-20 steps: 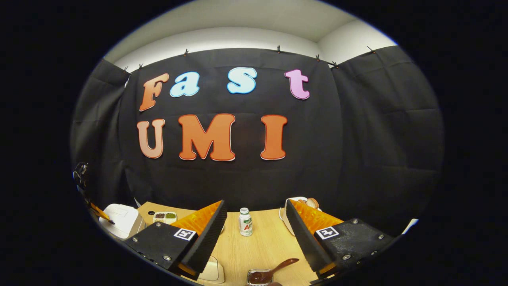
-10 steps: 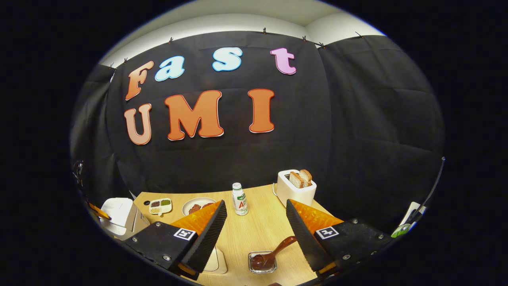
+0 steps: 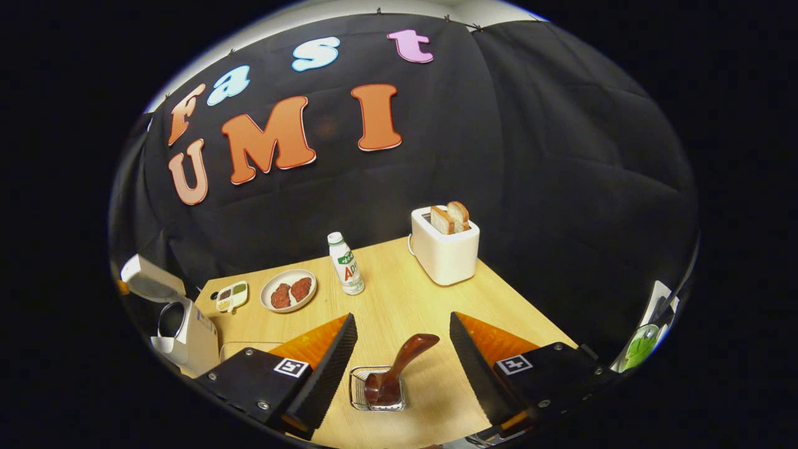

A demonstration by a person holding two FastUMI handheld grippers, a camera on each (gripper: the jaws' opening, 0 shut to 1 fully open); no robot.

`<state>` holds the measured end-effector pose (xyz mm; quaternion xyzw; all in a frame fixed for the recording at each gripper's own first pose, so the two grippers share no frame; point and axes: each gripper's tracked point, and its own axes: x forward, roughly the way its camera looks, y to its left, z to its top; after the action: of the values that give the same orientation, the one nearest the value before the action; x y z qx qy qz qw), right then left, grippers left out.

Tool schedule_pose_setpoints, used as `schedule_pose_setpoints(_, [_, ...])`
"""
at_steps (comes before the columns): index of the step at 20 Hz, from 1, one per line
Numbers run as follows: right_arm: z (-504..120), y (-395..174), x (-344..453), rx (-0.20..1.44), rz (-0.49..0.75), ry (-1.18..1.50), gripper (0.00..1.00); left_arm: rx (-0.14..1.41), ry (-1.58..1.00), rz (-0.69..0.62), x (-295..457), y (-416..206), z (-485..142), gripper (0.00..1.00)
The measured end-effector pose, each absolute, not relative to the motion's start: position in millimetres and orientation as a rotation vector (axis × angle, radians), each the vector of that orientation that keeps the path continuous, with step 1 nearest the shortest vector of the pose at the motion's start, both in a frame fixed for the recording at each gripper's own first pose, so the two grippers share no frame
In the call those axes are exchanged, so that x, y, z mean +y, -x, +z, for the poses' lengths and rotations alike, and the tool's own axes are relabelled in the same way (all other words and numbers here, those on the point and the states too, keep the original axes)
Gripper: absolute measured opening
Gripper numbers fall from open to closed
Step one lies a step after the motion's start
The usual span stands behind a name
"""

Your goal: Close the left gripper, press the button to open the rice cooker; take a wooden spoon from the chopstick holder with the right hand, scoop a spoonful of rice and pour it into the rice cooker, then put the wooden spoon back into the chopstick holder.

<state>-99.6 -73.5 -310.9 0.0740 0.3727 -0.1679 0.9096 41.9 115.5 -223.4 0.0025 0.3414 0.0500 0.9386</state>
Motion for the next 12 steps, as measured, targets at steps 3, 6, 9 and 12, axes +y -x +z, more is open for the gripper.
schedule_pose_setpoints(3, [-335, 107, -77, 0.811, -0.336, -0.172, 0.94, 0.643, 0.029, 0.075, 90, -35, -210, 0.03])
schedule_pose_setpoints(6, [-359, 111, -79, 0.852, -0.335, -0.229, 0.94, 0.587, 0.037, 0.068, 68, -26, -193, 0.04])
schedule_pose_setpoints(9, [-378, 110, -78, 0.873, -0.323, -0.309, 0.93, 0.512, 0.045, 0.061, 46, -16, -177, 0.05])
schedule_pose_setpoints(12, [-392, 110, -74, 0.871, -0.295, -0.409, 0.92, 0.54, 0.045, 0.056, 28, -3, -183, 0.06])
